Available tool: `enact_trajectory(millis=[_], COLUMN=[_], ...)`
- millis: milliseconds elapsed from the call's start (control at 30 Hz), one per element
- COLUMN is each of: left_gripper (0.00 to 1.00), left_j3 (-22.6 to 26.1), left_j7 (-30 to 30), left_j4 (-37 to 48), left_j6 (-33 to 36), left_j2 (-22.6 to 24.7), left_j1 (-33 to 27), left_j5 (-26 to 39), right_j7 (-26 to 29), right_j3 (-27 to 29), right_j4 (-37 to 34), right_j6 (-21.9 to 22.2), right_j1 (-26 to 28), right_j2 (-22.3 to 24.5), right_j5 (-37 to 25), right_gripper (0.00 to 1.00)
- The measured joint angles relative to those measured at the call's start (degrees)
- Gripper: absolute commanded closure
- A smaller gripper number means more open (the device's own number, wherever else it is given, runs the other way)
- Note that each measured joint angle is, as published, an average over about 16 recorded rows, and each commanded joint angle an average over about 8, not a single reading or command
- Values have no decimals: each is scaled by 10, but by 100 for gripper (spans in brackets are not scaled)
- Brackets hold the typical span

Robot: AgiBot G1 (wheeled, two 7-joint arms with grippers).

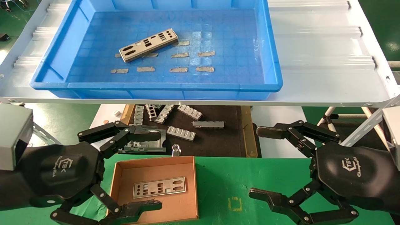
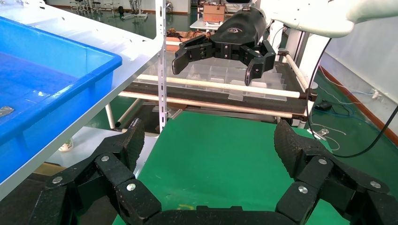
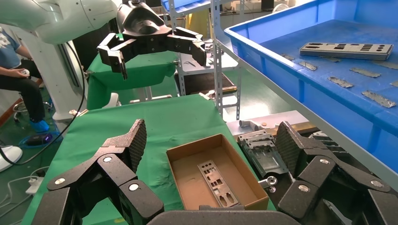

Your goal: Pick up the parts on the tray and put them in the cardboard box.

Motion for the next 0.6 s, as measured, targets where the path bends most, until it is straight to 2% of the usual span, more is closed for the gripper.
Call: enact_trajectory(millis=[600], left_gripper=[0], left_j3=[0], left_j7=[0], left_j4=[0], left_j6=[0], left_j2=[0], left_j1=[0], left_j5=[0], right_j7=[0], right_j3=[0], right_j4=[0], right_j6=[0], right_j1=[0], right_j2=[0], right_j5=[0], right_gripper=[0])
